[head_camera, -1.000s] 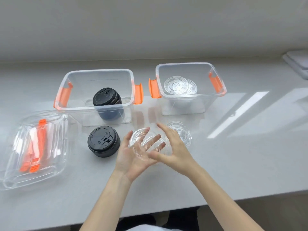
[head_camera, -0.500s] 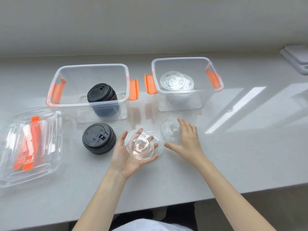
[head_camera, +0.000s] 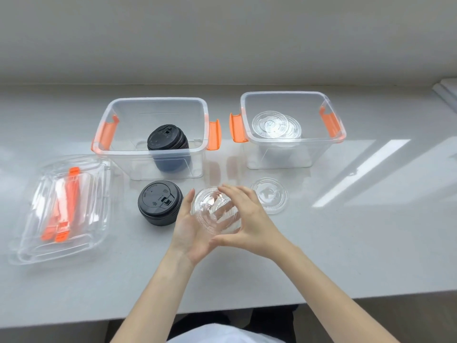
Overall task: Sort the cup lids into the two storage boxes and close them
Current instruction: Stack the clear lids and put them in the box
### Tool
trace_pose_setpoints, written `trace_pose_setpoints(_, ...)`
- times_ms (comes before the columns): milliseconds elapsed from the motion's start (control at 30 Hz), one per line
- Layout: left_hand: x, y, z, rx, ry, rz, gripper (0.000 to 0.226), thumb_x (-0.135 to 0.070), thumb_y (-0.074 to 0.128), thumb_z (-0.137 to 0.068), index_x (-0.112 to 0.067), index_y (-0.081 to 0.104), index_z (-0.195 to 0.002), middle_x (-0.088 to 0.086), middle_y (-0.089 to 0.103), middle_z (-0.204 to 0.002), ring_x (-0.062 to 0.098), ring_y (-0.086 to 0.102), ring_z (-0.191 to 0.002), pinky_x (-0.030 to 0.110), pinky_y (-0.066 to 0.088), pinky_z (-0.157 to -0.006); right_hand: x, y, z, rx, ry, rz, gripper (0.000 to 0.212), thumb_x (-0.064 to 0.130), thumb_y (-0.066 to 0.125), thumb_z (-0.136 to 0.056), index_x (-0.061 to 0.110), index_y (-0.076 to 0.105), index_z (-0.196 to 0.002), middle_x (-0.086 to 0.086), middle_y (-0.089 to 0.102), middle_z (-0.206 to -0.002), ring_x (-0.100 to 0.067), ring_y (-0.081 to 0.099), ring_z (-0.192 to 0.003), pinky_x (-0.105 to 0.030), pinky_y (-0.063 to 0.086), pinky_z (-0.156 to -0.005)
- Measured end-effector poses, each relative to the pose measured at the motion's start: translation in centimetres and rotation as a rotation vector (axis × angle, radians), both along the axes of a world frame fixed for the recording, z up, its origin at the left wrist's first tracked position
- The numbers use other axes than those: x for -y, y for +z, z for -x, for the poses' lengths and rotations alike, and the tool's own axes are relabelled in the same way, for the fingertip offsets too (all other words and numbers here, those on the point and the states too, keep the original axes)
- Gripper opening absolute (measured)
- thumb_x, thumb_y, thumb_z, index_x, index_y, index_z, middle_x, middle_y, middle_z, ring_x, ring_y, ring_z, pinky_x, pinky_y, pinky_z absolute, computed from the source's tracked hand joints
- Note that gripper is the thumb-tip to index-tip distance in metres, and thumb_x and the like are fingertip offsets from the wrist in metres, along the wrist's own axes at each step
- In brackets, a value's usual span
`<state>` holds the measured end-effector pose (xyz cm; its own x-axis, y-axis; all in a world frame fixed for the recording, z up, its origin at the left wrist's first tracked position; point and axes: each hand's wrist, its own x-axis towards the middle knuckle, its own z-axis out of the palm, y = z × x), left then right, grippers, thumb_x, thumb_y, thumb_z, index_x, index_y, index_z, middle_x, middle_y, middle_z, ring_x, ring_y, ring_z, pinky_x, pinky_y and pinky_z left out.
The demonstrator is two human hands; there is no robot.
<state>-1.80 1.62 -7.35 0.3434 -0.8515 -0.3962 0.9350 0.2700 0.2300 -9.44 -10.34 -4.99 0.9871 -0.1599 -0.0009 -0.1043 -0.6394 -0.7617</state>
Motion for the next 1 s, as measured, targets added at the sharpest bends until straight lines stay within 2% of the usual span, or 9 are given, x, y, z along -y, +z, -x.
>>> trace_pose_setpoints(67, -0.3, -0.1, -0.2, 0.006, 0.001, -0.015, 0.068, -0.056, 0.055, -0.073, -0.022, 0.045, -0.131, 0.013, 0.049, -0.138, 0.034, 0.054, -0.118, 0.052, 0.043, -0.098, 0.0, -0.3, 0.1, -0.015, 0.039, 0.011, 0.105, 0.049, 0.081, -0.052, 0.027, 0.028, -0.141, 0.005, 0.030, -0.149, -0.010, 0.016, -0.136, -0.035, 0.025, -0.115)
trace_pose_setpoints(133, -0.8, -0.2, -0.3, 0.052, 0.015, -0.030, 0.059, -0.054, 0.056, -0.072, -0.023, 0.051, -0.122, 0.014, 0.052, -0.133, 0.036, 0.054, -0.117, 0.054, 0.041, -0.098, 0.5, -0.5, 0.2, -0.049, 0.061, -0.016, 0.110, 0.051, 0.080, -0.051, 0.033, 0.020, -0.142, 0.008, 0.022, -0.152, -0.005, 0.007, -0.138, -0.030, 0.018, -0.114)
trace_pose_setpoints(200, -1.5, -0.3, -0.6, 0.094, 0.038, -0.077, 0.054, -0.053, 0.057, -0.070, -0.021, 0.059, -0.114, 0.016, 0.057, -0.127, 0.039, 0.054, -0.117, 0.056, 0.042, -0.094, 2.0, -1.0, 0.1, -0.094, 0.034, 0.012, 0.110, 0.047, 0.079, -0.053, 0.035, 0.016, -0.143, 0.008, 0.017, -0.154, -0.004, 0.003, -0.139, -0.031, 0.015, -0.114)
trace_pose_setpoints(300, -2.4, -0.3, -1.1, 0.105, 0.077, -0.101, 0.052, -0.054, 0.057, -0.071, -0.020, 0.063, -0.111, 0.017, 0.064, -0.121, 0.039, 0.055, -0.117, 0.054, 0.047, -0.090, 3.8, -1.8, -0.3, -0.209, 0.023, 0.177, 0.109, 0.045, 0.078, -0.056, 0.027, 0.017, -0.144, 0.004, 0.020, -0.154, -0.014, 0.003, -0.142, -0.039, 0.017, -0.117)
trace_pose_setpoints(433, -3.1, -0.4, -1.3, 0.138, 0.109, -0.129, 0.053, -0.054, 0.055, -0.071, -0.020, 0.063, -0.110, 0.016, 0.065, -0.119, 0.038, 0.057, -0.115, 0.055, 0.045, -0.092, 3.6, -3.5, -0.5, -0.309, 0.079, 0.289, 0.112, 0.046, 0.077, -0.055, 0.022, 0.015, -0.145, 0.000, 0.021, -0.153, -0.019, 0.004, -0.143, -0.036, 0.012, -0.118)
trace_pose_setpoints(600, -3.5, -0.2, -1.3, 0.189, 0.114, -0.195, 0.054, -0.054, 0.057, -0.067, -0.022, 0.062, -0.109, 0.014, 0.063, -0.121, 0.036, 0.060, -0.110, 0.052, 0.047, -0.088, 3.6, -4.1, -0.8, -0.263, 0.061, 0.311, 0.103, 0.048, 0.076, -0.059, 0.018, 0.023, -0.143, 0.001, 0.032, -0.149, -0.018, 0.014, -0.141, -0.032, 0.013, -0.116)
trace_pose_setpoints(733, -3.5, -0.1, -1.1, 0.248, 0.109, -0.275, 0.057, -0.054, 0.061, -0.062, -0.023, 0.062, -0.110, 0.012, 0.061, -0.122, 0.035, 0.060, -0.110, 0.050, 0.049, -0.087, 4.5, -1.8, -1.3, -0.119, -0.099, 0.078, 0.098, 0.045, 0.081, -0.057, 0.021, 0.032, -0.138, 0.005, 0.041, -0.136, -0.014, 0.024, -0.133, -0.026, 0.023, -0.108)
trace_pose_setpoints(900, -2.3, 0.4, -0.8, 0.146, 0.113, -0.219, 0.050, -0.052, 0.058, -0.067, -0.021, 0.061, -0.106, 0.016, 0.059, -0.126, 0.038, 0.059, -0.111, 0.054, 0.047, -0.089, 3.4, 1.2, -1.5, 0.011, -0.046, 0.049, 0.098, 0.050, 0.080, -0.054, 0.026, 0.033, -0.137, 0.022, 0.035, -0.126, -0.006, 0.023, -0.132, -0.024, 0.023, -0.108)
trace_pose_setpoints(1000, -1.0, 0.6, -0.5, 0.064, 0.093, -0.118, 0.054, -0.050, 0.056, -0.070, -0.019, 0.058, -0.114, 0.016, 0.060, -0.124, 0.038, 0.061, -0.106, 0.051, 0.051, -0.085, 1.7, 1.6, -1.1, 0.013, 0.050, 0.044, 0.099, 0.050, 0.079, -0.053, 0.029, 0.031, -0.138, 0.041, 0.022, -0.120, 0.005, 0.016, -0.129, -0.022, 0.021, -0.108)
